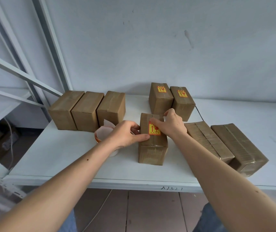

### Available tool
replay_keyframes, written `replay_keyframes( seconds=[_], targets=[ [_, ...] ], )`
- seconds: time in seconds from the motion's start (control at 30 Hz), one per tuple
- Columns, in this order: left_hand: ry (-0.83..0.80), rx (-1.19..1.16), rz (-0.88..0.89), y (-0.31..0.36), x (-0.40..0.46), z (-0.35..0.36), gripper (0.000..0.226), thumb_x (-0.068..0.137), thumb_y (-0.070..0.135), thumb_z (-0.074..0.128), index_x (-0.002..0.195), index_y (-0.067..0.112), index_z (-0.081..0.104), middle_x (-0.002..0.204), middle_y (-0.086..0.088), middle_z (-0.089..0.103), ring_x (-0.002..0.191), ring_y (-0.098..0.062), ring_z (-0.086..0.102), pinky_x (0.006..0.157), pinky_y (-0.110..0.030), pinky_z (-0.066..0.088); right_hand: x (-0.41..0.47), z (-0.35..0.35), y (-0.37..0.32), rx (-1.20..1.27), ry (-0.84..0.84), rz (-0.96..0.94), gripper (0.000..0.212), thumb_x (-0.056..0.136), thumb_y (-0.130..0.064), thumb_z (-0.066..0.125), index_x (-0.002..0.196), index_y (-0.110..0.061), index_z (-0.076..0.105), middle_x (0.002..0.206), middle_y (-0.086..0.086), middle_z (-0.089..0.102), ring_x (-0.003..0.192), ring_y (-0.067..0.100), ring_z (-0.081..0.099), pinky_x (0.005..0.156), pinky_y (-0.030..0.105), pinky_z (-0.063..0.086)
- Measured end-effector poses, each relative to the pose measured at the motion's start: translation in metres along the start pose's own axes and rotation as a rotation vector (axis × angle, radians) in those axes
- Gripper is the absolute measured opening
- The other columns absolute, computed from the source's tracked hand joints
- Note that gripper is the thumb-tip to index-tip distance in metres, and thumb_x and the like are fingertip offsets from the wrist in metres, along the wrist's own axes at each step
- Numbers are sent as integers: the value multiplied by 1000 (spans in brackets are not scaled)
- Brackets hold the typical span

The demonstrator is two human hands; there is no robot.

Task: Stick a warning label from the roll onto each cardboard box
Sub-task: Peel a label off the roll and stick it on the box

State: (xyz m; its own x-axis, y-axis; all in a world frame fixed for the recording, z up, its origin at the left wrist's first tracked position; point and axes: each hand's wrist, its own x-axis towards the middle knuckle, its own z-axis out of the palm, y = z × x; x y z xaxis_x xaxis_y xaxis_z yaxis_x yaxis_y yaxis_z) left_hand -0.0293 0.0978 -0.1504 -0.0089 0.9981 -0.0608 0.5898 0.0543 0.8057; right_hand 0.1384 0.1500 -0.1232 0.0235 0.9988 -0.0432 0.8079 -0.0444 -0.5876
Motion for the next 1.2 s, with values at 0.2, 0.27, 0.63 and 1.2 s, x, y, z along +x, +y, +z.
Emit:
replay_keyframes(
  seconds=[0.2, 0.27, 0.63, 1.2],
  targets=[
    [-12, -38, -22, 0, -3, 0, 52, 68, 53, 79, 107, 21, 70, 86, 8, 67, 79, -9, 65, 73, -32, 54, -13, -25, 14, 265, -253, 6, 75, 69, -30, 86, 129, -18, 42, 104, 2, 60, 91, 17, 60, 66, 28, 52],
    [-26, -36, -20, 2, -6, -1, 53, 70, 52, 77, 111, 19, 67, 89, 5, 69, 77, -12, 70, 69, -32, 57, -18, -30, 18, 285, -239, -39, 65, 73, -22, 84, 125, -17, 47, 104, 4, 64, 93, 18, 63, 71, 31, 55],
    [-182, 187, -29, 26, -8, -26, 89, 55, 47, 89, 131, 25, 49, 113, 7, 62, 103, -13, 62, 91, -35, 51, -21, -32, 8, -100, -303, -370, 74, 55, -29, 92, 122, -21, 60, 114, -3, 61, 100, 16, 60, 86, 33, 54],
    [243, 1073, 135, 20, 146, -36, 55, 72, 57, 72, 110, 19, 63, 127, -8, 42, 120, -28, 33, 99, -41, 31, 119, 14, -35, -492, 120, -448, 33, 74, -44, 75, 103, -29, 67, 107, -3, 68, 118, 23, 42, 96, 38, 25]
  ],
)
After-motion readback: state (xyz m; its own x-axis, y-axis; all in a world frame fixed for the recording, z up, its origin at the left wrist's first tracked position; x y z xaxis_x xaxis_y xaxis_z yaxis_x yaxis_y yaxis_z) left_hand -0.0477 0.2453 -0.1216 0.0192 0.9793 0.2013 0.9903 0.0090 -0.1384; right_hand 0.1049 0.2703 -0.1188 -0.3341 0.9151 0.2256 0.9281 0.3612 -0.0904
